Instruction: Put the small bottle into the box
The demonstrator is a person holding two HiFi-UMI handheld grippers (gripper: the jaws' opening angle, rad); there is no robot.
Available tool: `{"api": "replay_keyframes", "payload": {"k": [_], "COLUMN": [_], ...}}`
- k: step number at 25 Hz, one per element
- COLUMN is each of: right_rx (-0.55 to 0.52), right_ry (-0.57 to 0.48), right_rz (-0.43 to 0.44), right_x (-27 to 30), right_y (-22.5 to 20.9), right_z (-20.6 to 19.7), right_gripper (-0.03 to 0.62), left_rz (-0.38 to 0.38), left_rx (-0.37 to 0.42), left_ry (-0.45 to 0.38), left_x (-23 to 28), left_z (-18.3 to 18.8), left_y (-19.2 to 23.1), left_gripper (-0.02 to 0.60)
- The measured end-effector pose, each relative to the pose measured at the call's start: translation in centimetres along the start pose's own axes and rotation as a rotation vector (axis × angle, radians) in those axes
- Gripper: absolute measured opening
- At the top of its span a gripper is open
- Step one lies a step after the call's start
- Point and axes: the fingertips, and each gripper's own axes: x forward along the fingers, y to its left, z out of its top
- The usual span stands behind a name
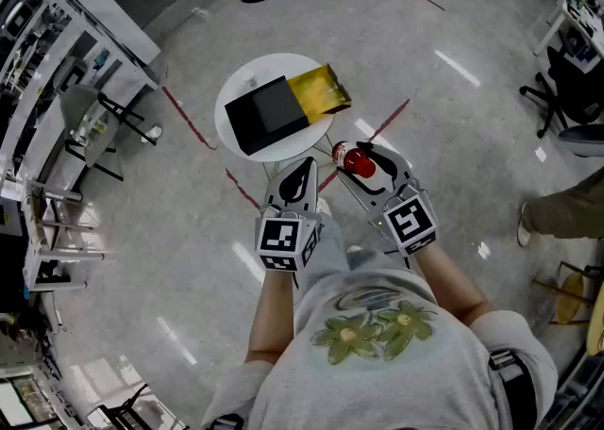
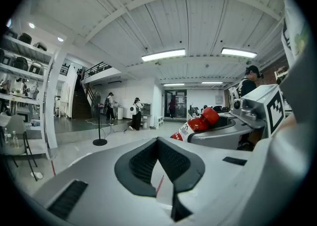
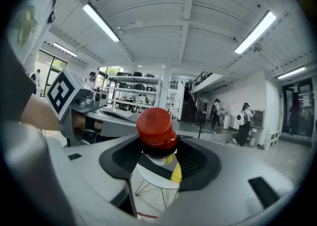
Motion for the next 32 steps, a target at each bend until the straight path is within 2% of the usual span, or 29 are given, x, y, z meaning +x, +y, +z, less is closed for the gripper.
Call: {"api": "replay_keyframes", "payload": {"k": [11, 21, 32], "right_rx": [-0.004, 0.011, 0.024], "right_ry": [0.020, 0.052, 0.078], "right_rz": [0.020, 0.028, -0.003], "right_x": [5.7, 13.8, 21.9], "right_y": [-3.9, -9.1, -12.9], "right_z": [-0.6, -1.1, -0.8], "right_gripper": [0.228, 0.229, 0.229], "left_rz": [-0.015, -0.042, -0.059], "left_rx": [-0.014, -0.018, -0.032], "left_ry": [0.024, 0.074, 0.079], "left_x": [5.8, 12.9, 18.3], "left_z": [-0.3, -0.5, 0.0], "left_y": [3.7, 9.8, 17.3], "left_gripper": [0.003, 0.003, 0.003]}}
